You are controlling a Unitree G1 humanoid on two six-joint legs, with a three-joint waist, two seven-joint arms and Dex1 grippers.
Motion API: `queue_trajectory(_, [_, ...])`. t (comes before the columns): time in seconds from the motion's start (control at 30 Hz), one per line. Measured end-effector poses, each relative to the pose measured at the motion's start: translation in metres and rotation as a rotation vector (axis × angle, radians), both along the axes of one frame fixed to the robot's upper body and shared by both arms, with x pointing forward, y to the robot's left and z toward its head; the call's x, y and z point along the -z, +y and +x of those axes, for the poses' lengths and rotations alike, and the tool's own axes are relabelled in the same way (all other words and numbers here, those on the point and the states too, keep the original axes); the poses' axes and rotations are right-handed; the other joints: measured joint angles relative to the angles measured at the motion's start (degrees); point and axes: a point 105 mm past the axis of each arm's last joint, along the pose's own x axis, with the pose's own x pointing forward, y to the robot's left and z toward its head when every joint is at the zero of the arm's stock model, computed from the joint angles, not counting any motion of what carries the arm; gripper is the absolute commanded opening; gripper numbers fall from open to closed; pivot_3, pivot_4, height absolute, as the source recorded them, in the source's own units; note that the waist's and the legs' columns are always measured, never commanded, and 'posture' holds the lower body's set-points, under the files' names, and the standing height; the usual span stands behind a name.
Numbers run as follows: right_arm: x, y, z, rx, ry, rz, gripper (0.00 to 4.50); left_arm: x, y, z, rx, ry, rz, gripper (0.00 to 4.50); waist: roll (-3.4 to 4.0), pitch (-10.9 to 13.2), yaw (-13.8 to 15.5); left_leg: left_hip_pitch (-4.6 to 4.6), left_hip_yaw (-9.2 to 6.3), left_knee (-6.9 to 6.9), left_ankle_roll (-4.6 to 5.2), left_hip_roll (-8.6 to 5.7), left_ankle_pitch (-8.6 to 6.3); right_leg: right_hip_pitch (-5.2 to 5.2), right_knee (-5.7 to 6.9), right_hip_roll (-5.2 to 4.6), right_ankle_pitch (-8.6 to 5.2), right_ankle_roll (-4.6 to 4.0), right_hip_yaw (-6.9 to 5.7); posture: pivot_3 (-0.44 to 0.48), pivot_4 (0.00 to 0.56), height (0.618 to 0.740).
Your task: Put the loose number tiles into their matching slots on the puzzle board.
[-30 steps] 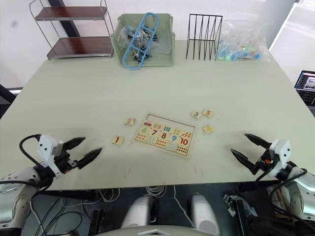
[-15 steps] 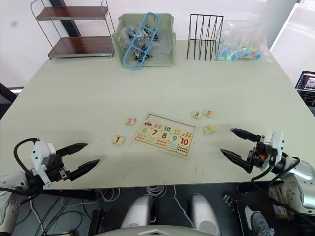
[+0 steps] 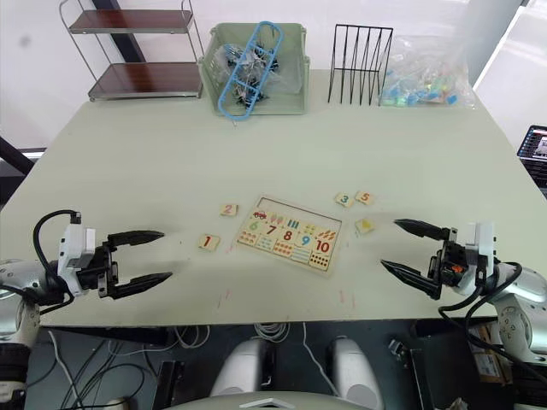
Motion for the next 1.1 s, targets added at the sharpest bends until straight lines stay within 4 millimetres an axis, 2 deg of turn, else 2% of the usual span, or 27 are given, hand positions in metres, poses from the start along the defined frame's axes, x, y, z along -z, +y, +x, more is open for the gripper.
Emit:
queue_trajectory(0.17, [-0.003, 0.002, 0.001, -0.008, -0.013, -0.003, 4.50, -0.006, -0.004, 0.029, 0.086, -0.022, 0.096, 4.47, 0.00, 0.00, 0.35, -0.04, -0.03, 0.14, 0.00, 0.03, 0.00, 0.02, 0.03, 0.05, 0.01, 0.01, -0.03, 0.000, 0.150, 0.740])
queue_trajectory(0.3, [-0.001, 0.001, -0.002, -0.006, -0.009, -0.005, 4.50, -0.004, -0.014, 0.043, 0.156, -0.020, 0.159, 4.47, 0.00, 0.00, 0.26, -0.07, 0.00, 0.15, 0.06, 0.02, -0.04, 0.02, 0.02, 0.06, 0.12, 0.19, 0.00, 0.000, 0.150, 0.740])
queue_trajectory(0.57, [0.000, 0.002, -0.008, 0.000, -0.014, -0.012, 4.50, 0.003, -0.029, 0.057, 0.278, 0.006, 0.286, 4.47, 0.00, 0.01, 0.10, -0.09, -0.01, 0.20, 0.08, 0.05, -0.04, 0.01, 0.05, 0.11, 0.12, 0.20, 0.02, 0.000, 0.150, 0.740])
queue_trajectory(0.73, [0.000, -0.001, -0.010, 0.013, -0.021, -0.015, 4.50, 0.003, -0.031, 0.063, 0.307, 0.004, 0.341, 4.47, 0.00, 0.01, 0.13, -0.10, 0.00, 0.26, 0.08, 0.05, -0.04, 0.02, 0.06, 0.11, 0.12, 0.19, 0.04, 0.000, 0.150, 0.740])
queue_trajectory(1.1, [0.000, -0.004, -0.013, 0.018, -0.028, -0.021, 4.50, 0.009, -0.039, 0.066, 0.347, 0.016, 0.359, 4.47, 0.00, 0.01, 0.11, -0.11, -0.02, 0.28, 0.08, 0.05, -0.05, 0.02, 0.08, 0.11, 0.12, 0.19, 0.04, 0.000, 0.150, 0.740])
